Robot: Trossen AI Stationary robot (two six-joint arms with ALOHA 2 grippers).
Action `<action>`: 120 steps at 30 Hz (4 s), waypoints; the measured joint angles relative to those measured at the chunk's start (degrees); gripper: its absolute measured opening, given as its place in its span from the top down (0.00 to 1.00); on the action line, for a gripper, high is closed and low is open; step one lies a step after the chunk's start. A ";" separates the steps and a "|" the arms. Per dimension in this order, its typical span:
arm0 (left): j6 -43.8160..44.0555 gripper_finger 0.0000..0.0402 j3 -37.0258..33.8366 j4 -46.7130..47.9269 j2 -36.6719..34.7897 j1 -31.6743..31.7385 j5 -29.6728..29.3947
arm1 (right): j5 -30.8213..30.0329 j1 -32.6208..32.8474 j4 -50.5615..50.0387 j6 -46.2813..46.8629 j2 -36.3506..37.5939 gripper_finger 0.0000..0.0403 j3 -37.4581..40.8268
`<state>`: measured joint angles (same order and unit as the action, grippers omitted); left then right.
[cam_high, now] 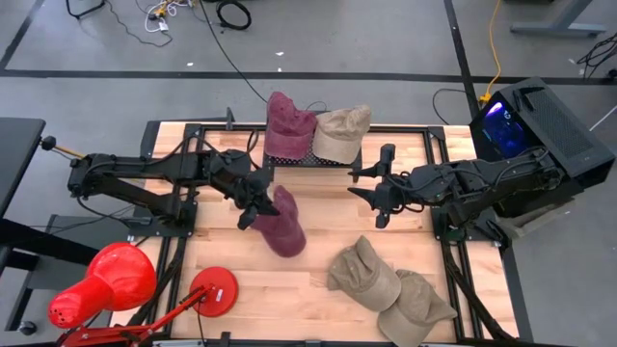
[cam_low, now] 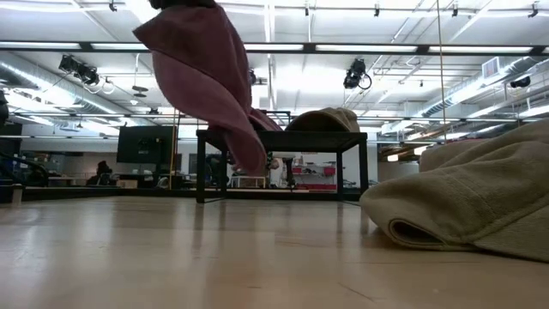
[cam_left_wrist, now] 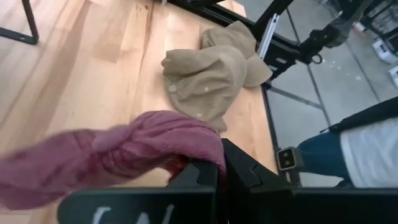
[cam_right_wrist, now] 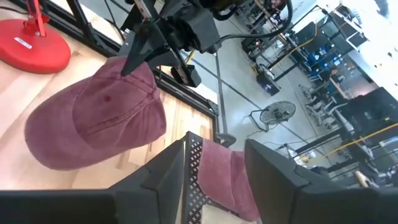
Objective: Pick & Place hat
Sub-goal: Stack the red cap on top of the red cap on the shelf
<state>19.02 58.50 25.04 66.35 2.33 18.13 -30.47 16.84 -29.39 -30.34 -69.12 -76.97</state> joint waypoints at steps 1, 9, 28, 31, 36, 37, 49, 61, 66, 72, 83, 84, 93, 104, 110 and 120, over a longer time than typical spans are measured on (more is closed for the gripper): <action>-0.60 0.99 0.00 0.17 0.00 -0.08 -0.08 | 0.01 0.00 0.00 0.33 0.00 0.58 0.00; -6.16 0.99 0.03 3.39 1.19 -0.24 -0.31 | -0.03 0.00 -0.02 1.41 0.00 0.58 0.00; -11.17 0.99 0.01 0.74 8.93 -1.38 0.51 | -0.17 0.00 0.14 4.54 -0.04 0.57 0.00; -9.45 0.99 0.05 1.41 9.52 -1.66 -0.20 | -0.14 0.00 0.13 5.86 -0.04 0.57 0.00; -7.22 0.98 -3.90 0.54 9.03 -2.45 -0.30 | -0.15 0.00 0.14 5.92 -0.04 0.57 0.00; -6.26 0.99 -5.40 -0.46 8.70 -2.89 -0.29 | -0.16 0.00 0.14 5.89 -0.04 0.57 0.00; -7.24 0.99 -15.66 -6.68 7.76 -7.27 3.02 | -0.14 -0.02 0.26 5.89 -0.04 0.57 0.00; -11.29 0.99 -16.28 2.31 6.23 -9.00 7.57 | -0.04 -0.28 0.31 5.89 -1.06 0.57 0.00; -16.70 0.99 -16.31 8.98 3.02 -7.90 5.59 | 0.76 -1.23 0.43 5.89 -2.21 0.57 0.00; -24.69 0.99 -16.29 13.31 1.40 -4.68 2.89 | 2.42 -2.49 1.55 5.89 -3.47 0.57 0.01; -42.38 0.99 -16.29 16.12 1.46 1.02 -4.04 | 2.95 -3.74 4.17 5.88 -4.15 0.57 0.02; -44.13 0.98 -16.29 16.13 1.46 1.40 -4.72 | 2.97 -3.81 4.17 5.87 -4.15 0.57 0.02; -52.67 0.99 -16.28 15.78 1.49 7.02 -9.57 | 2.98 -4.44 4.15 5.87 -4.15 0.57 0.02; -54.20 0.90 -16.28 14.50 1.49 10.38 -9.60 | 3.05 -4.44 4.14 5.87 -4.15 0.57 0.02; -50.95 0.85 -16.28 14.45 1.51 10.38 -13.27 | 3.05 -4.44 4.13 5.87 -4.13 0.57 0.02; -49.99 0.57 -16.28 13.43 1.51 10.38 -19.35 | 3.07 -4.44 4.13 5.87 -4.13 0.57 0.02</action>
<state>-30.97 42.22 38.47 67.85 12.71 -1.22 -27.40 12.40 -25.26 -24.47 -73.25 -76.95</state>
